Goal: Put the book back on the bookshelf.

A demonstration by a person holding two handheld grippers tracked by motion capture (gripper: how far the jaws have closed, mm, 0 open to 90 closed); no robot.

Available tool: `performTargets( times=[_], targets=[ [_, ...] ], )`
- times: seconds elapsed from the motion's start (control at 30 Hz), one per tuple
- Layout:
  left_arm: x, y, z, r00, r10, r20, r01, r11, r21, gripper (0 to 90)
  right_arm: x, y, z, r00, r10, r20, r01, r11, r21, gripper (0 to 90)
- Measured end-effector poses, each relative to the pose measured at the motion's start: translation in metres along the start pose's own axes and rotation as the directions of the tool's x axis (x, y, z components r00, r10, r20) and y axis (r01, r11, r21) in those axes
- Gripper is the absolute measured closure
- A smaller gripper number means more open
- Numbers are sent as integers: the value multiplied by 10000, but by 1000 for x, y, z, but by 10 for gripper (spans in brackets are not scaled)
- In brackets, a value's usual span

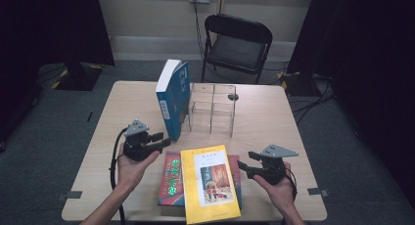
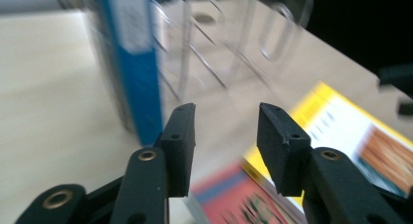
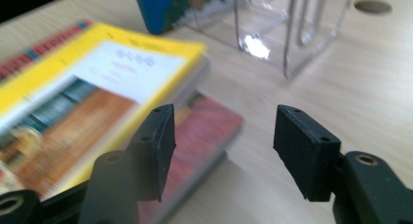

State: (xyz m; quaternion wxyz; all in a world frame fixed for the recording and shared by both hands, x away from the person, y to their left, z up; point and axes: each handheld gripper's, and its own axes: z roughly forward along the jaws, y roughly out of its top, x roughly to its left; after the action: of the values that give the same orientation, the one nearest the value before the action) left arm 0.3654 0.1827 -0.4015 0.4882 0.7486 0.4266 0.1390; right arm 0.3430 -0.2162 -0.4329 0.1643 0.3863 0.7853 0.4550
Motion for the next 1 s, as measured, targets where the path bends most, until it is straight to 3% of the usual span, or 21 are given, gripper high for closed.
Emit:
performTargets(
  times=[0.1,0.2,0.23,0.27,0.33,0.37,0.43,0.6,0.63,0.67,0.7,0.73,0.77,0.83,0.9,1.0],
  targets=[
    [-12,-17,2,9984,-78,569,55,9991,419,563,13,13,1,9992,-79,-404,64,9993,-376,456],
    [-21,-33,7,9932,-86,1160,-11,9965,830,566,27,21,11,9961,-372,-803,354,9991,-234,506],
    [-24,-38,9,9938,108,1107,-226,9941,1063,572,30,21,16,9950,-346,-939,333,9993,-157,522],
    [-25,-39,10,9940,61,1096,-181,9939,1090,595,33,19,23,9931,-272,-1141,267,9996,-57,531],
    [-26,-44,13,9886,-287,1476,81,9904,1382,645,34,17,26,9925,-65,-1220,50,9999,-127,549],
    [-27,-46,14,9890,-155,1468,-59,9896,1438,644,33,14,29,9904,58,-1379,-71,9999,-94,547],
    [-32,-47,16,9897,196,1419,-402,9888,1436,637,35,12,31,9932,-91,-1157,111,9998,166,554],
    [-27,-50,17,9882,-240,1511,35,9909,1349,583,32,3,35,9925,195,-1205,-179,9997,147,510],
    [-26,-50,16,9853,-464,1643,234,9900,1393,580,31,2,36,9920,273,-1229,-256,9995,158,502],
    [-25,-49,15,9779,-756,1951,515,9907,1257,540,32,2,37,9920,334,-1215,-318,9994,155,484],
    [-26,-48,14,9752,-742,2086,508,9920,1156,530,32,2,38,9922,370,-1191,-356,9993,142,475],
    [-30,-48,15,9788,-335,2022,78,9919,1264,532,32,2,38,9918,389,-1218,-376,9992,126,474],
    [-33,-49,17,9807,-246,1941,-30,9900,1409,524,33,1,39,9913,410,-1250,-398,9991,119,473],
    [-36,-52,24,9717,-599,2286,254,9882,1508,516,33,1,40,9899,613,-1277,-599,9981,148,469],
    [-39,-50,24,9772,-294,2103,-38,9878,1555,501,34,1,40,9907,657,-1189,-642,9978,161,476],
    [-38,-51,24,9762,-217,2159,-110,9887,1493,498,35,1,37,9917,689,-1088,-669,9975,226,506]
  ],
)
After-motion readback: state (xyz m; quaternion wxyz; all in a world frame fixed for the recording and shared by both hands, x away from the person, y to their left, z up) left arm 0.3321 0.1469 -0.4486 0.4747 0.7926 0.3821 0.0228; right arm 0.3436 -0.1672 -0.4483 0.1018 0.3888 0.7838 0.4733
